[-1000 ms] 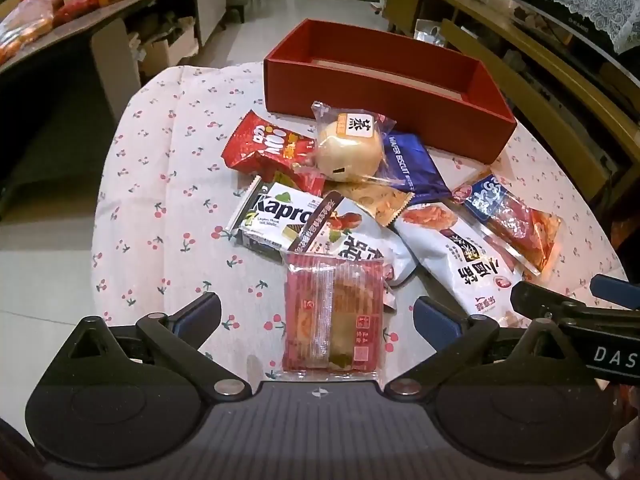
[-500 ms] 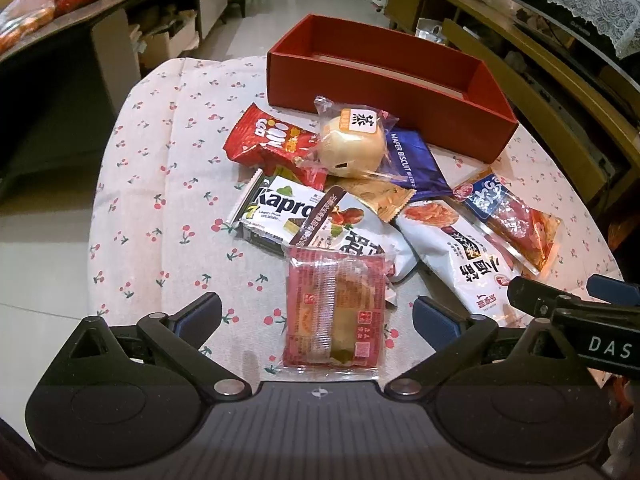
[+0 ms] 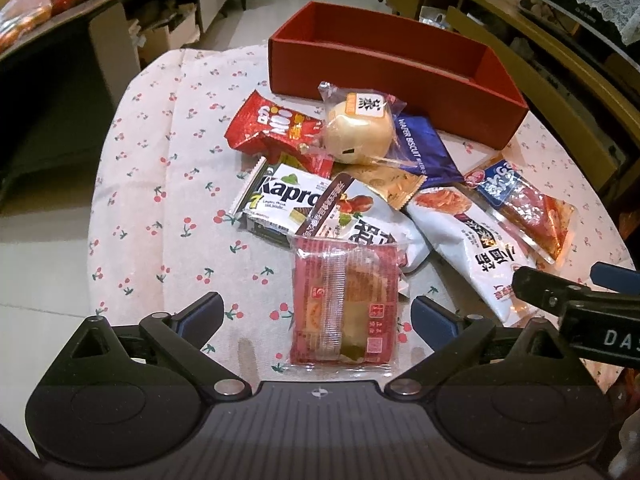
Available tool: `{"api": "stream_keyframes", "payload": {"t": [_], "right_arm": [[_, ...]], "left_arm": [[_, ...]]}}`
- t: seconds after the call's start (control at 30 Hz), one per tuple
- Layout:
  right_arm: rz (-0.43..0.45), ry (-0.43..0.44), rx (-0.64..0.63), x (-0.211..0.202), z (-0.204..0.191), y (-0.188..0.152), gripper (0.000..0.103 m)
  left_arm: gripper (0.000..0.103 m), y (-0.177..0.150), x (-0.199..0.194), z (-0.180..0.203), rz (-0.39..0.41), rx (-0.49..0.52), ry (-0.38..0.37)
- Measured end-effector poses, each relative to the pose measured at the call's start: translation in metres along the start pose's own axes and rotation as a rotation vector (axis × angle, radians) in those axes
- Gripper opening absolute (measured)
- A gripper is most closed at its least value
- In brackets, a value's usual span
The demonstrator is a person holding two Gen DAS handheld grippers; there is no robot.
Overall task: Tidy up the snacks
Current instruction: 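Lower the left gripper onto the red-wrapped pastry and the right onto the white jerky bag, then close the left gripper on the red pastry while the right gripper grasps the white jerky bag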
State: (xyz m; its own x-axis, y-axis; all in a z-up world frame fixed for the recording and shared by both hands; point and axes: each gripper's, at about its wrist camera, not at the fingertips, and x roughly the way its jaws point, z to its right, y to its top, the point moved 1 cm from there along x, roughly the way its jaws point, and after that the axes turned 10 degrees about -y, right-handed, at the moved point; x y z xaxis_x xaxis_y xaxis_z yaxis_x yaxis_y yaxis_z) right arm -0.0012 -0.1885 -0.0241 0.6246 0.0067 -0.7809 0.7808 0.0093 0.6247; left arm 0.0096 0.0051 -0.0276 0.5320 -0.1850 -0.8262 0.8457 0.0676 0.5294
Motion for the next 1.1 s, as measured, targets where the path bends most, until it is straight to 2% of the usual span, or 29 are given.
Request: {"api": "stream_keyframes", "payload": {"t": [0.37,0.5,0.63,0.83,1.1], "right_arm": [[0.006,0.003,-0.031,0.008,-0.006,0.016,0.103],[0.01,0.002,-0.071,0.014,-0.014,0.024,0.103],[-0.03,0.043,-0.086,0.025,-0.021,0.03,0.103],[-0.074,0.069,-0.161,0.044,-0.038,0.033,0.103],[-0.121,0.083,-0.228,0.063,-0.057,0.035,0.103]], "left_arm": [[0.1,0.007,0.014,-0.005,-0.011,-0.036,0.022],[0.092,0.007,0.019,-0.008,-0.034,-0.064,0.001],[0.089,0.008,0.02,-0.016,-0.043,-0.118,-0.034],[0.076,0.007,0.02,-0.021,-0.059,-0.113,-0.003],[0.083,0.006,0.021,-0.022,-0.061,-0.084,0.012]]}}
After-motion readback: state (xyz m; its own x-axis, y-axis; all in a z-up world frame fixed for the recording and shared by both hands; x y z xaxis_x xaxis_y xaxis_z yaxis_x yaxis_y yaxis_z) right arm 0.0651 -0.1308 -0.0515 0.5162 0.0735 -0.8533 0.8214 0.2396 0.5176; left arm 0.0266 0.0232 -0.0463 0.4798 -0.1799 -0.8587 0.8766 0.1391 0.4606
